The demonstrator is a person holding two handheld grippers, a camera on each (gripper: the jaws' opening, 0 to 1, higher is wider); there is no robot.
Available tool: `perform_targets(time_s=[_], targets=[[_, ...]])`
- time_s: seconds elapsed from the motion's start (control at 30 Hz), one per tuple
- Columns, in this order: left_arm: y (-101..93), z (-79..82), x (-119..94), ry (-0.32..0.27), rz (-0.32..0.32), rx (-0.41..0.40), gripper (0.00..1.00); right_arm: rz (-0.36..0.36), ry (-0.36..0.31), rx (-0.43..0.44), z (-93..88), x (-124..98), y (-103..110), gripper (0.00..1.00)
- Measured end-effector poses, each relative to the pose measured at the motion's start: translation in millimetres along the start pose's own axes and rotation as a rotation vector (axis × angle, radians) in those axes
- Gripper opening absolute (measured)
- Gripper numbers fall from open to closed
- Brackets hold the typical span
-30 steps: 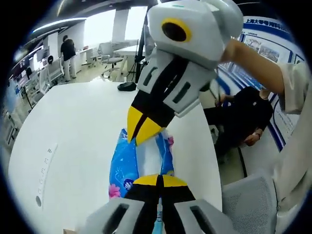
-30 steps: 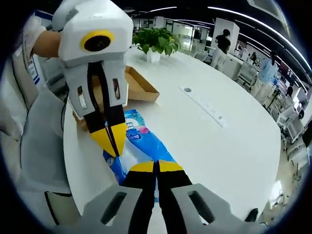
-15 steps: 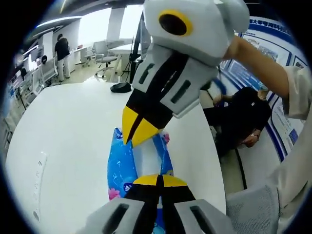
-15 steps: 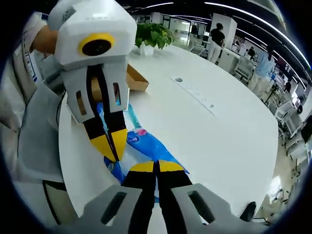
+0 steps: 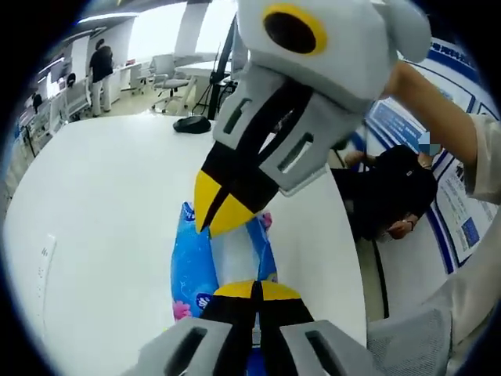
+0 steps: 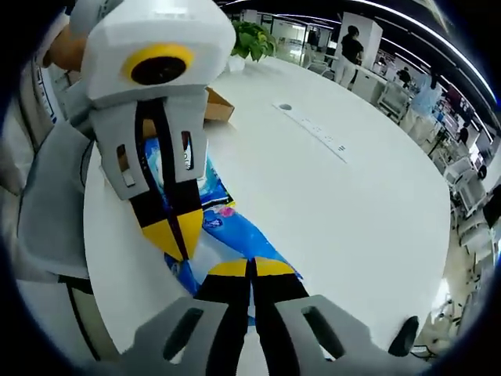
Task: Operate the shoe box by opening the lid, removing the specified soft item, and placing it in the target area until the item is outside and the box remains undamaged.
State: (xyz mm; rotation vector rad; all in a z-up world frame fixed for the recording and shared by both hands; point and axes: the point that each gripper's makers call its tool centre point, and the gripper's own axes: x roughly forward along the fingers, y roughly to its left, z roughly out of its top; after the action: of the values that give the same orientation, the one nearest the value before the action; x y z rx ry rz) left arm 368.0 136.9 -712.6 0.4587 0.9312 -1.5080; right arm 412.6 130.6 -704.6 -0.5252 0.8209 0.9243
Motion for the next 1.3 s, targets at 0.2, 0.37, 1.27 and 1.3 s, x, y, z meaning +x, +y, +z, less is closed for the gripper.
perform_targets(time_s=[0.2,0.37,1.27,1.3], targets=[[2.7,-8.5,6,0.005,0.002,-0.019,0.00,0.008,0.020,-0.007,-8.8,11,0,0.00],[5.8,-9.6,8,-0.002,0.001,-0.042,0.00,0.007,0.033,-0.010,-12.2,15,-2,0.00],[4.0,2.7,-14,-0.055,0.067,0.010,0.11,-0.051,0.026,-0.011,-5.3,2,-6,0.07],[3.7,2.3,-15,-0.055,0.069,0.012,0.13,-0.052,0.025,-0.013,-4.0,0,-4,0.08]])
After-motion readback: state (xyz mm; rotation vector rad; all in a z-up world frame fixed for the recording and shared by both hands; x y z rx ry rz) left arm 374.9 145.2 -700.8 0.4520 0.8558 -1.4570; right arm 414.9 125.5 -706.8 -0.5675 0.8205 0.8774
